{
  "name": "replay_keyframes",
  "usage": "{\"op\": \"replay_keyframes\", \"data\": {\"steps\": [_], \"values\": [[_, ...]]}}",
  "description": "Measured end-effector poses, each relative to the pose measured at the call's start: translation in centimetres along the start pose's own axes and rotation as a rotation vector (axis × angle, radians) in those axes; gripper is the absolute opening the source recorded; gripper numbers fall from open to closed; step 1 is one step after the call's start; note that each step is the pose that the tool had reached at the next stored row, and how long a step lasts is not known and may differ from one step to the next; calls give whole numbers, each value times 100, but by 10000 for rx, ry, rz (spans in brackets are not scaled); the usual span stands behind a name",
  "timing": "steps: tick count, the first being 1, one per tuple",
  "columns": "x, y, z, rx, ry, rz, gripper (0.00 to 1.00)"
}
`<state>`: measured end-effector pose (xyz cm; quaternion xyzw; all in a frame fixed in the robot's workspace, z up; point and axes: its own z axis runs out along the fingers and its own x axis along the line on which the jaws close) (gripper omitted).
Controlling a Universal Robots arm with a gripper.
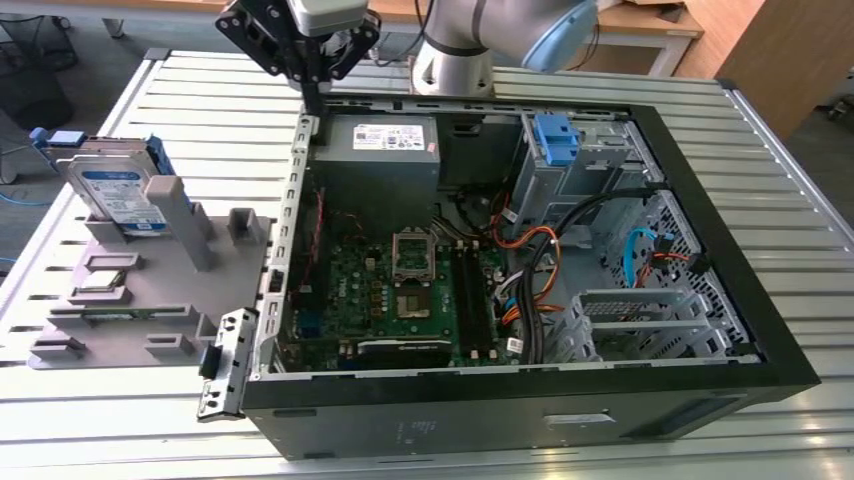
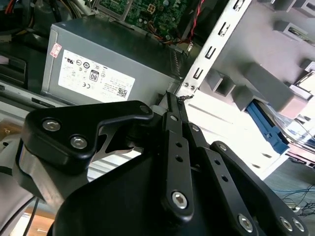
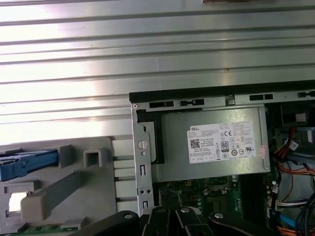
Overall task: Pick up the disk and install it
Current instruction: 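Reach for the disk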
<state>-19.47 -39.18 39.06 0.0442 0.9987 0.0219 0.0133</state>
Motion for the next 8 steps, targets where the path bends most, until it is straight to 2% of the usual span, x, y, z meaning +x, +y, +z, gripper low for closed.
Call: {"op": "replay_keyframes", "data": {"steps": [5,8], "values": [[76,-1,1,0,-1,7,11],[80,-1,1,0,-1,6,11]]}}
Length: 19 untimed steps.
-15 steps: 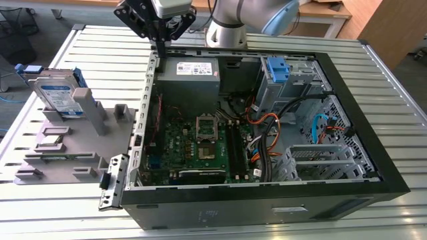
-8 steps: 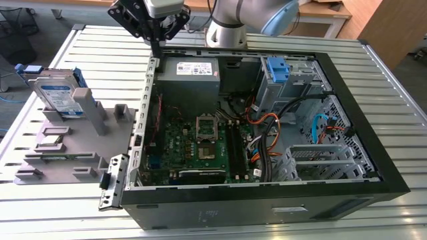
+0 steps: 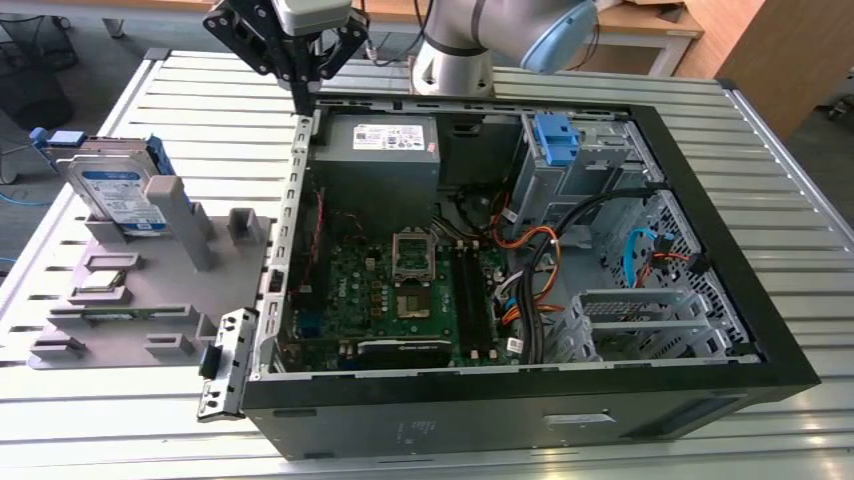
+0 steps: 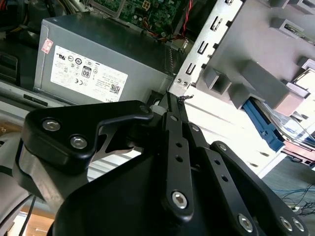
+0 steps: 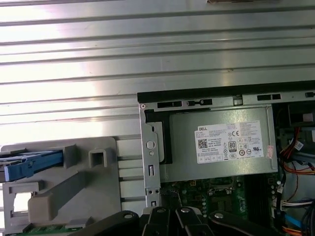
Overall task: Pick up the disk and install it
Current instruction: 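Reach for the disk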
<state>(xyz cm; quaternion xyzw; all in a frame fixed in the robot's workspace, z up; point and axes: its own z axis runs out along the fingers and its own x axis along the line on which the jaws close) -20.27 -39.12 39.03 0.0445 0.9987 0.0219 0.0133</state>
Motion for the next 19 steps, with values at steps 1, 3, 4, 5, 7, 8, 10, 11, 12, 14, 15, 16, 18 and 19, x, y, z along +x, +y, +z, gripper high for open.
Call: {"op": "replay_keyframes", "data": {"steps": [1,3,4,5,7,8,10,11,12,14,15,16,18,19], "values": [[0,0,0,1,0,0,11],[1,0,0,0,1,1,11],[4,0,0,0,0,2,11],[12,-2,0,1,0,3,11],[35,-4,2,1,0,2,11],[51,-5,3,0,-1,1,11],[84,-8,6,0,-3,1,11],[101,-9,7,0,-4,1,11],[119,-11,8,-1,-5,1,11],[160,-15,10,0,-8,0,11],[185,-17,12,-1,-11,1,11],[210,-19,13,-1,-14,1,11],[258,-24,15,-2,-20,0,11],[281,-25,17,-3,-23,0,11]]}}
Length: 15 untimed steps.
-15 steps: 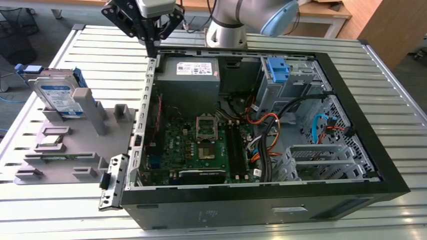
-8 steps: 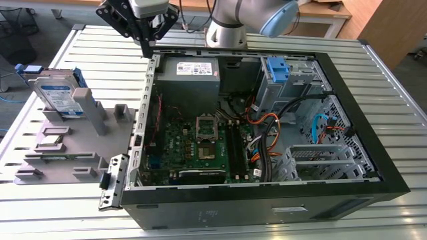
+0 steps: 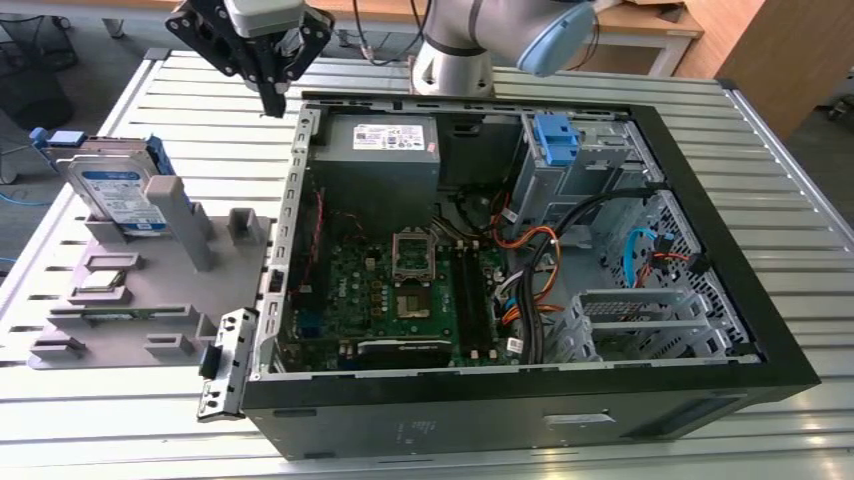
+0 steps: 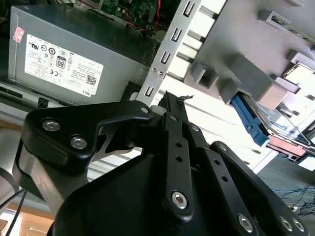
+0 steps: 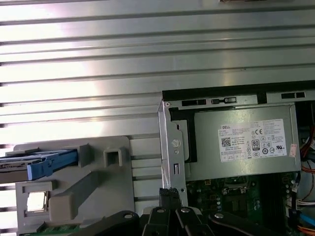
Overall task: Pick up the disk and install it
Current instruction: 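Reach for the disk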
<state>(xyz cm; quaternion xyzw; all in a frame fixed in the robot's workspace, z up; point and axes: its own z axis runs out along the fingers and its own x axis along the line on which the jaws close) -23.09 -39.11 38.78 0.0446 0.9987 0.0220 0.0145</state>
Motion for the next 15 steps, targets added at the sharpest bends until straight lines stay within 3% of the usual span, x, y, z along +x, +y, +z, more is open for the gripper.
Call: {"op": "replay_keyframes", "data": {"steps": [15], "values": [[324,-26,10,-2,-34,-1,11]]}}
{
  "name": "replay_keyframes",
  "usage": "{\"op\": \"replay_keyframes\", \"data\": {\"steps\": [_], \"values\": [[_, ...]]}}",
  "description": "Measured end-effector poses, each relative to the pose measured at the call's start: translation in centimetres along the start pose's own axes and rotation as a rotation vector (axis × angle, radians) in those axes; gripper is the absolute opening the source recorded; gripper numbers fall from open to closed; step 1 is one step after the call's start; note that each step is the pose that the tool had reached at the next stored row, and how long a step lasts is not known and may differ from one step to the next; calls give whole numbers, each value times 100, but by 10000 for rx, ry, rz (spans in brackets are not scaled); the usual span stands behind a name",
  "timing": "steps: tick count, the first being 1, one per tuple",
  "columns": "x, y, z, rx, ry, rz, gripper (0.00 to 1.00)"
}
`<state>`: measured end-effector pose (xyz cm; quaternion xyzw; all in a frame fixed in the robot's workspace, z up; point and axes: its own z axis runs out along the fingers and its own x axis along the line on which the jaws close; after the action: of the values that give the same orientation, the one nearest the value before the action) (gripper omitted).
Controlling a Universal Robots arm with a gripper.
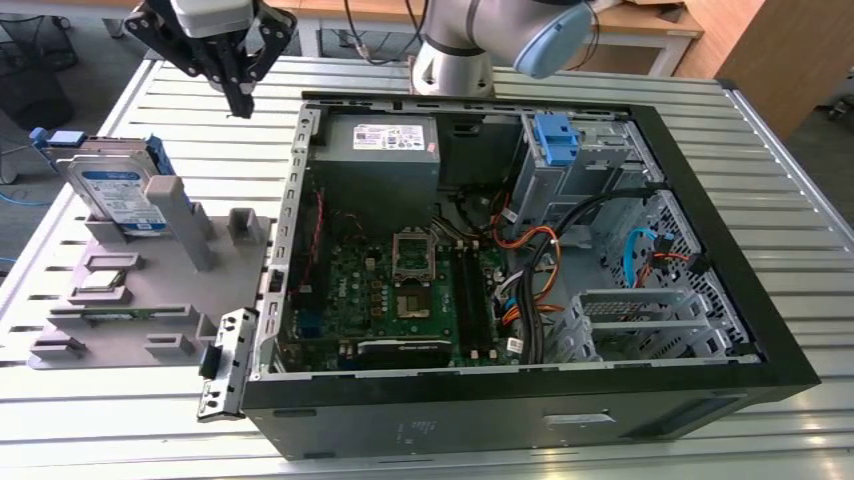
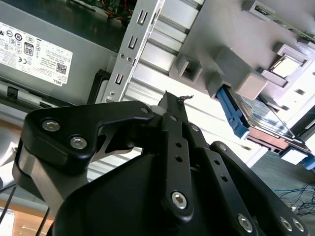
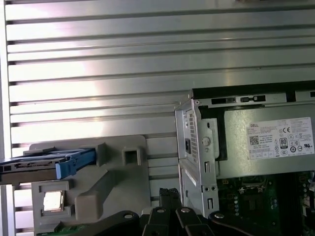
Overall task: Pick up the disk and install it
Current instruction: 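Reach for the disk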
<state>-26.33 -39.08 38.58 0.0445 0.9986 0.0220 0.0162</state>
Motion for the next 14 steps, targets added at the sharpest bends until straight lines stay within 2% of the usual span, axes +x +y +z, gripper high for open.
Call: {"op": "replay_keyframes", "data": {"steps": [14], "values": [[227,-17,7,-1,-11,0,11]]}}
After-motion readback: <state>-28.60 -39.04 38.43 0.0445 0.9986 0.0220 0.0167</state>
